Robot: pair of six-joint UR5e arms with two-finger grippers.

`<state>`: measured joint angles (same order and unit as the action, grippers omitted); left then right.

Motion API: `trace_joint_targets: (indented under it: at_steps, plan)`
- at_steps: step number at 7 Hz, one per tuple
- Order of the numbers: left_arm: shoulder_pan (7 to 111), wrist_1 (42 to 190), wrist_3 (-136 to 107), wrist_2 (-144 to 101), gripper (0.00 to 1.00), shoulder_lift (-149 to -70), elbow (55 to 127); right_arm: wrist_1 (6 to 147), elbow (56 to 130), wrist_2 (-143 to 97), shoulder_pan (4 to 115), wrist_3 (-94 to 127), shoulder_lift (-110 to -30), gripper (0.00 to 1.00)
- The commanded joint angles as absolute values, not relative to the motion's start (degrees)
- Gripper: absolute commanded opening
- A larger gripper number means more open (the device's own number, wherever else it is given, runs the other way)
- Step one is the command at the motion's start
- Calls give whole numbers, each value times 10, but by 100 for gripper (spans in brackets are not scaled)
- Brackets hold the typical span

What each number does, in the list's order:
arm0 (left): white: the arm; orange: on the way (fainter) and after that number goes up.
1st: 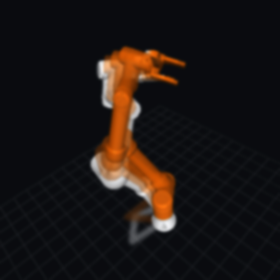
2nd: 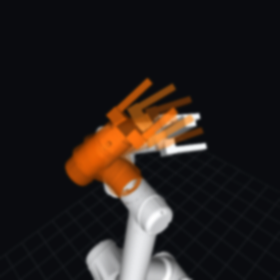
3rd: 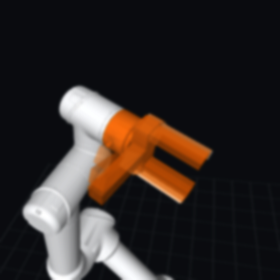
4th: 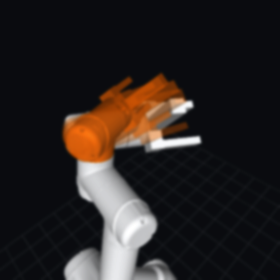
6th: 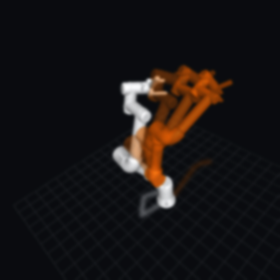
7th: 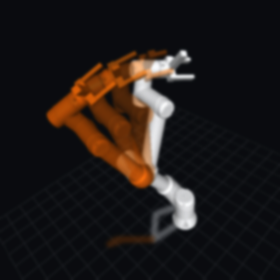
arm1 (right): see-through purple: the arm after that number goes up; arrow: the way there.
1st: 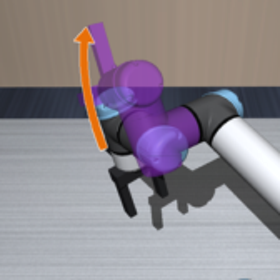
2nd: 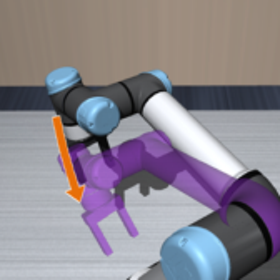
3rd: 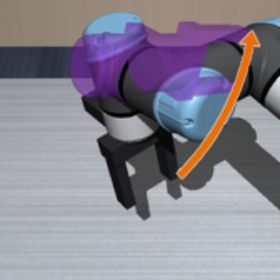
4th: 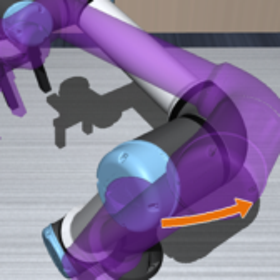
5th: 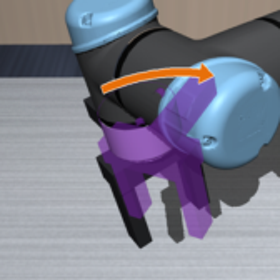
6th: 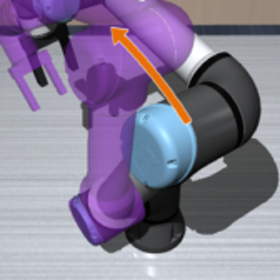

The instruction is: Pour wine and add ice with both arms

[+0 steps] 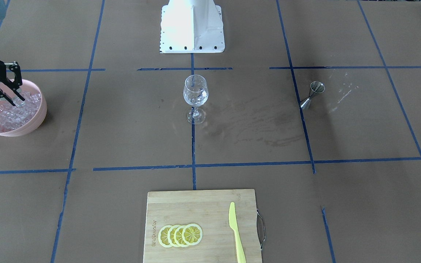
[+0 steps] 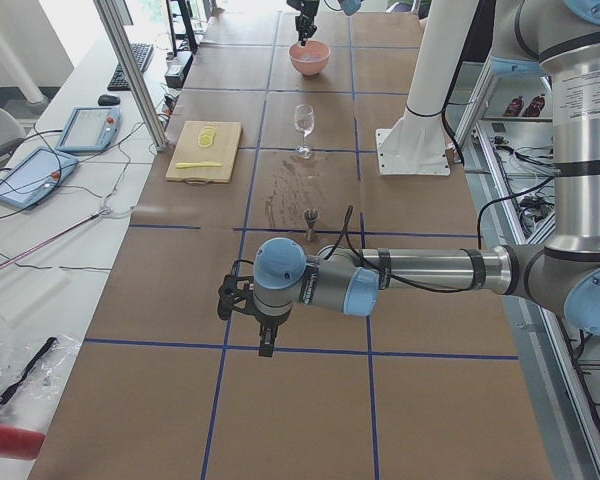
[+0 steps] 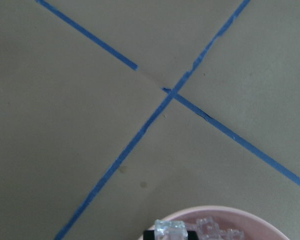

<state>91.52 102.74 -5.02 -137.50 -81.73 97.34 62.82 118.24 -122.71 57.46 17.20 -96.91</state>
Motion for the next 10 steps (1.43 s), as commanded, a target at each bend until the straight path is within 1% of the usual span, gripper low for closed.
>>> trace_joint_targets:
  at_steps: [1, 2, 4, 6, 7, 8, 10]
  plan:
    - [915, 1027, -50, -1375, 100, -820, 975, 775, 1215, -1235, 571, 174, -827, 0]
    - [914, 1028, -50, -1377, 100, -821, 975, 845, 1216, -1228, 549, 209, -755, 0]
    - [915, 1028, -50, -1378, 100, -821, 976, 930, 1216, -1163, 462, 413, -639, 0]
    - [915, 1028, -50, -1376, 100, -822, 983, 1076, 1210, -1110, 390, 515, -517, 0]
    - [915, 1028, -51, -1376, 100, -822, 984, 1093, 1196, -1058, 348, 599, -480, 0]
    - [915, 1028, -50, -1377, 100, -822, 986, 1094, 1161, -1012, 312, 646, -444, 0]
    - [915, 1027, -51, -1376, 100, -822, 986, 1101, 1075, -970, 280, 701, -376, 0]
